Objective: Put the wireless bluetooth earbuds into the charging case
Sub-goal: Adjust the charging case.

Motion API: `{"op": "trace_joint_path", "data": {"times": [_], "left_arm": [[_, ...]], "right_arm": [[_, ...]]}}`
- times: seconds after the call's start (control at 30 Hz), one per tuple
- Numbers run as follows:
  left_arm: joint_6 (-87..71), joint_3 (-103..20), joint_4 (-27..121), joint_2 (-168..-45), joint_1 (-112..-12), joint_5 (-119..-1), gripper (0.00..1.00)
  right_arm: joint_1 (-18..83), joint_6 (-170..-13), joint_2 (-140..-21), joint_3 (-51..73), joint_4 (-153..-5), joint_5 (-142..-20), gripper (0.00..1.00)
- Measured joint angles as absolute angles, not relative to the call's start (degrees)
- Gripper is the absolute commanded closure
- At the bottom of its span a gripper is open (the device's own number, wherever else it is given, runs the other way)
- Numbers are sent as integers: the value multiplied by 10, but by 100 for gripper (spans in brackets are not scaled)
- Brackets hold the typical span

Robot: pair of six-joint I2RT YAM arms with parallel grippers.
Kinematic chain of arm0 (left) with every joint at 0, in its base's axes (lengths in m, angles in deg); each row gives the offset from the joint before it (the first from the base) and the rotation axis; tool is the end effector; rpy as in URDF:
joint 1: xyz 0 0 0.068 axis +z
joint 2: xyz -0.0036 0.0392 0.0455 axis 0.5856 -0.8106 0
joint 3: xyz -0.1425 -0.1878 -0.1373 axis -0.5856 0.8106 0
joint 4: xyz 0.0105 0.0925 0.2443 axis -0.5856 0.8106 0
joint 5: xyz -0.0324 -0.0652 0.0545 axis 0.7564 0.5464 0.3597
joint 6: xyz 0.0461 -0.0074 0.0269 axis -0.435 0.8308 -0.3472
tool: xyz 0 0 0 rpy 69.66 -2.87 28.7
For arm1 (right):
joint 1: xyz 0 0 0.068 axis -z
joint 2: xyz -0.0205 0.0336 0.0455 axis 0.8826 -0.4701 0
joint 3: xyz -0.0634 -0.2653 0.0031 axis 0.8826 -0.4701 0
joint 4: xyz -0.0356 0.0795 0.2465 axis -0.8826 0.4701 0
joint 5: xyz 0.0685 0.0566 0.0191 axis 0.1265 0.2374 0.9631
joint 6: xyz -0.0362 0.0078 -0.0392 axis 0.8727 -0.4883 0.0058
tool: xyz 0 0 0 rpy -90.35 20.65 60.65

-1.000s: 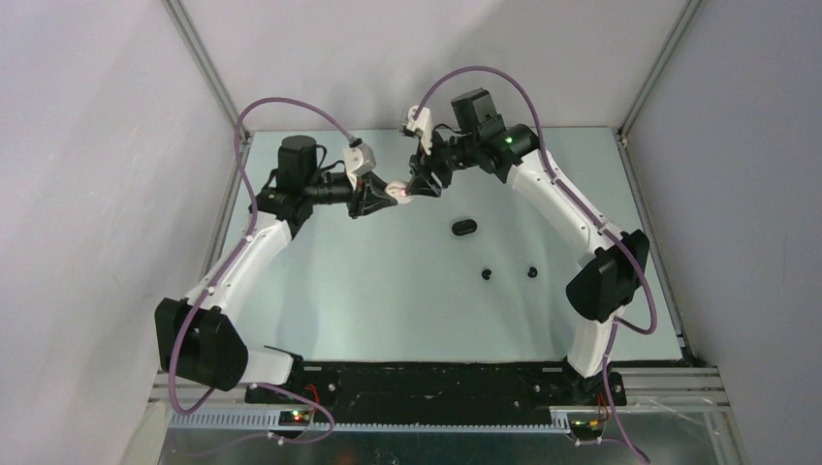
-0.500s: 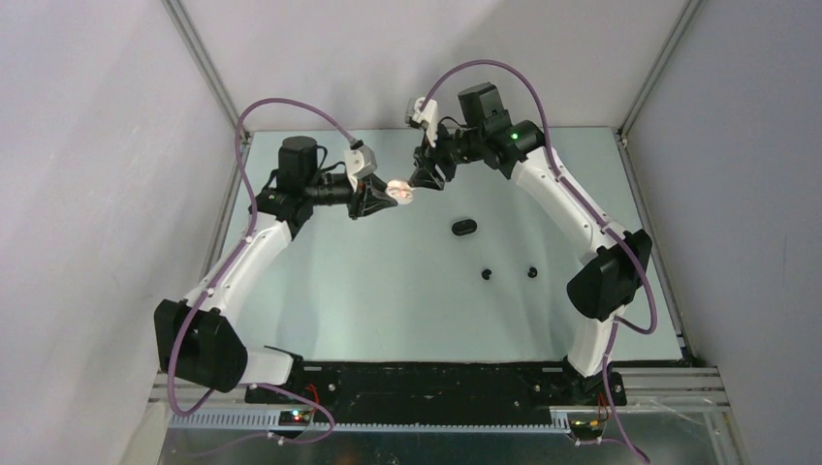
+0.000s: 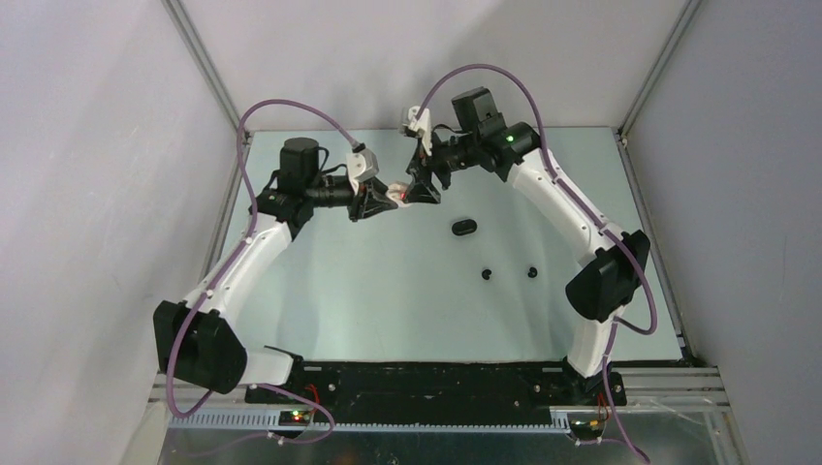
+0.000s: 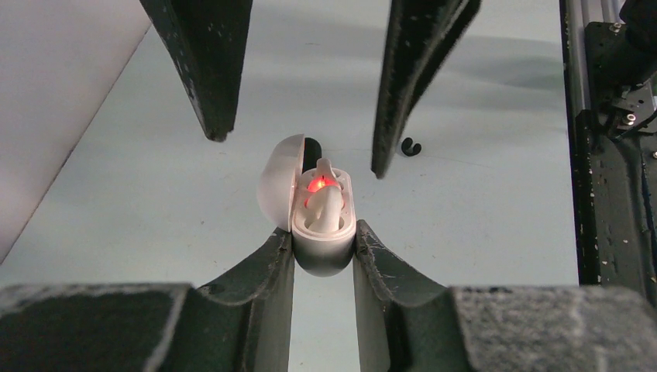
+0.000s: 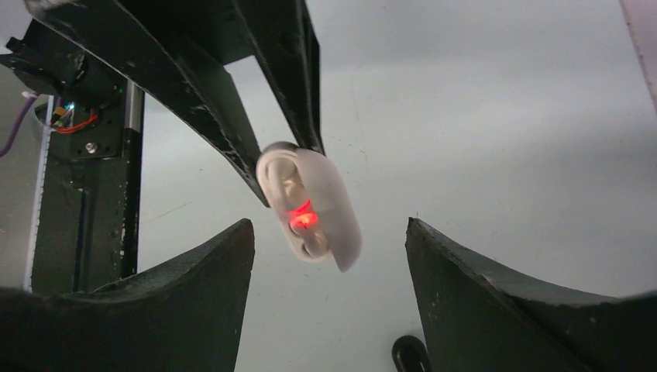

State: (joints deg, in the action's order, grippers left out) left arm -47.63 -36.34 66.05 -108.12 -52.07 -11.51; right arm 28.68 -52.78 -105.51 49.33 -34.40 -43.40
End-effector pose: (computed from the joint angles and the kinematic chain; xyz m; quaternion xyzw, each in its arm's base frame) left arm 0.2749 -0.1109 0.3453 0.5133 0.6002 -0.3539 0.5010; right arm 0.3262 0.2445 0.3997 -0.5909 0.6034 0.3496 0.4056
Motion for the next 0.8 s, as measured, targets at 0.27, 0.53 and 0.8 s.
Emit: {"op": "trace_joint_path", "data": {"times": [0.27,0.53,0.8], "left_arm": [[-500,-364,669,-1074,-523,-122,100],[-527,-364,680,-1072,-525,-125,100],[-556,-364,694,-1072,-526,-139,100]], "right_arm": [[270,-530,-1065,509,-344,-434,30],[273,-535,-1076,515,-349,-441,35],[272,-539,-1078,515,-349,-456,36]]}}
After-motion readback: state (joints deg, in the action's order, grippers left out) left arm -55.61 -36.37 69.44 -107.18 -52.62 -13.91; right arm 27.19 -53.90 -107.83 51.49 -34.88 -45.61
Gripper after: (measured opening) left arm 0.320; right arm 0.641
